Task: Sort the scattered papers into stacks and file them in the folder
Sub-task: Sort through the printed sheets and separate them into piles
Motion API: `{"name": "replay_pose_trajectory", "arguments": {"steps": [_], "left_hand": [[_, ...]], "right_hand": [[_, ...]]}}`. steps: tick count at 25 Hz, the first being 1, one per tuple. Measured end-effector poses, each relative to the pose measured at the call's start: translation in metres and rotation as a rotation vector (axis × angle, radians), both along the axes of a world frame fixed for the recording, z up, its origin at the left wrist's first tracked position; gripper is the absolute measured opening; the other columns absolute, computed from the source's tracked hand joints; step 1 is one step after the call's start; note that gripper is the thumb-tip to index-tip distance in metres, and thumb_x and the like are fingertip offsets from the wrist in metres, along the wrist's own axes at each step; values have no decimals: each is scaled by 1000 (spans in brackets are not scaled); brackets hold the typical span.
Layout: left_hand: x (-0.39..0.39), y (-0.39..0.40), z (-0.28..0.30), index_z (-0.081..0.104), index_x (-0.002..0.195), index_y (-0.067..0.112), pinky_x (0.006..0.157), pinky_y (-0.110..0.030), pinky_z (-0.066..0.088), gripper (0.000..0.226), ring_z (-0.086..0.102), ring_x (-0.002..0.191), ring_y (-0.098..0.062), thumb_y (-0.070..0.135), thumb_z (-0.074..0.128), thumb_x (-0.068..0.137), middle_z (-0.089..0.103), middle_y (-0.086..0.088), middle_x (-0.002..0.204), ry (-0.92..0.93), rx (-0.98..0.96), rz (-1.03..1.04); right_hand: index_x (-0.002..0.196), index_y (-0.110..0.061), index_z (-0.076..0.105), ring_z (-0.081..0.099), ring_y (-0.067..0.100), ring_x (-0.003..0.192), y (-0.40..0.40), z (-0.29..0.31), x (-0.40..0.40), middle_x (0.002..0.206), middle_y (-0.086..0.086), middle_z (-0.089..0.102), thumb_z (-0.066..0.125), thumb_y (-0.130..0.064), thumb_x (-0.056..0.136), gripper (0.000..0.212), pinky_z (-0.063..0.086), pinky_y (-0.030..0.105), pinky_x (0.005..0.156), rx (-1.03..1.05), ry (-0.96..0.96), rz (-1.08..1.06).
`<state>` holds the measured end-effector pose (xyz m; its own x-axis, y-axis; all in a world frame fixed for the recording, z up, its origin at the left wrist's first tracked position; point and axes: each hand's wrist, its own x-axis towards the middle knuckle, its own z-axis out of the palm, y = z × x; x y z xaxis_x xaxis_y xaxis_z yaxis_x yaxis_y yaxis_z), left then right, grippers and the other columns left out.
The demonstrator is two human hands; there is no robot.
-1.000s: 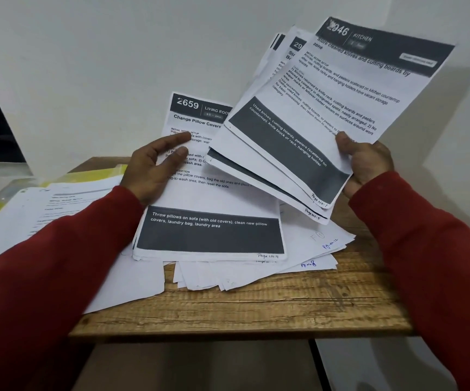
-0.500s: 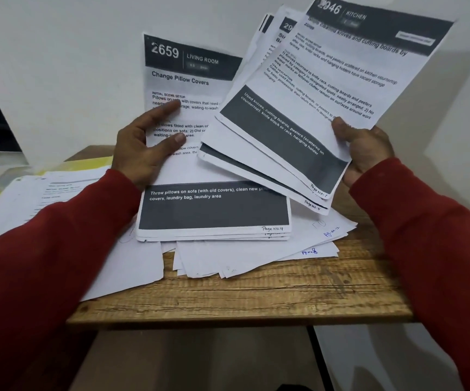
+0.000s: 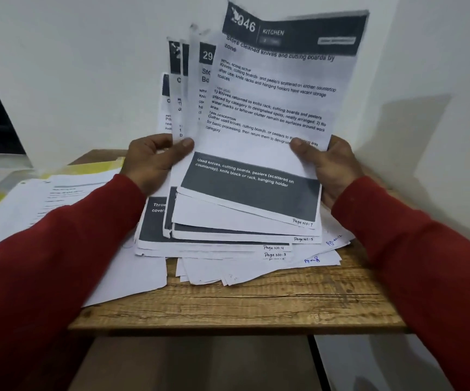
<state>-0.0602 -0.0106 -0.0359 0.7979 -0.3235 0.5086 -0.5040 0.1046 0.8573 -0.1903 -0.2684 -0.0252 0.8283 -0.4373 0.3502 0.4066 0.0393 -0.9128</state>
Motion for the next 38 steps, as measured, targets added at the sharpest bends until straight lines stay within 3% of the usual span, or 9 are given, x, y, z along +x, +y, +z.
{"name": "replay_pose_trajectory", "arguments": {"steps": [2, 5, 10, 14, 17, 23, 32, 35, 38], "left_hand": [[-1, 0, 0, 76, 74, 19, 66, -18, 53, 14, 68, 65, -3, 19, 73, 87, 75, 9, 72, 46, -73, 17], [-3, -3, 2, 78, 74, 22, 69, -19, 54, 15, 69, 69, -3, 16, 73, 87, 76, 10, 76, 47, -107, 34], [1, 1, 0, 79, 83, 31, 80, -21, 53, 23, 71, 83, -2, 13, 68, 90, 77, 14, 87, 0, -76, 10], [8, 2, -4, 64, 113, 21, 87, -26, 54, 28, 71, 96, -9, 5, 63, 91, 76, 10, 102, -31, -41, -121], [8, 2, -6, 56, 123, 17, 87, -29, 55, 39, 70, 101, -15, 5, 59, 86, 75, 6, 108, -16, -63, -203], [3, -1, -3, 54, 125, 18, 83, -32, 58, 45, 71, 96, -18, -1, 56, 84, 75, 2, 108, 17, -63, -269], [2, -3, 1, 54, 120, 14, 80, -29, 58, 48, 71, 89, -15, -2, 49, 75, 76, 6, 98, 43, -66, -199], [0, -3, 2, 54, 115, 14, 74, -25, 57, 48, 70, 83, -11, -2, 44, 70, 76, 9, 91, 53, -68, -170], [0, -3, 1, 50, 124, 14, 78, -27, 57, 57, 68, 88, -13, -3, 43, 70, 75, 8, 97, 36, -62, -129]], "right_hand": [[104, -5, 70, 71, 30, 95, -7, 3, 0, 100, 11, 75, 66, -2, 91, 14, 58, 47, 88, -11, -30, -106], [102, -7, 72, 71, 31, 100, -29, 10, 0, 104, 11, 74, 70, -7, 85, 17, 55, 52, 93, 47, -126, -362], [113, -4, 69, 69, 32, 106, -54, 11, -1, 113, 14, 72, 71, -8, 81, 33, 53, 53, 96, 227, -213, -472], [101, -12, 71, 69, 31, 107, -58, 12, 0, 114, 13, 72, 70, -9, 83, 19, 53, 53, 96, 221, -214, -479], [95, -14, 71, 69, 31, 106, -59, 13, 0, 113, 13, 73, 70, -6, 84, 14, 53, 53, 96, 234, -229, -464], [96, -14, 70, 69, 32, 105, -51, 15, 0, 113, 14, 72, 66, 0, 89, 17, 54, 52, 95, 279, -214, -416], [100, -12, 69, 69, 32, 107, -50, 13, 1, 113, 14, 72, 66, 1, 89, 17, 54, 52, 96, 276, -188, -382], [96, -13, 70, 70, 30, 103, -47, 13, 1, 102, 6, 74, 65, 2, 90, 18, 53, 51, 96, 271, -181, -364], [100, -12, 69, 70, 29, 103, -47, 12, 1, 105, 8, 74, 65, 1, 90, 17, 54, 51, 95, 264, -168, -355]]}}
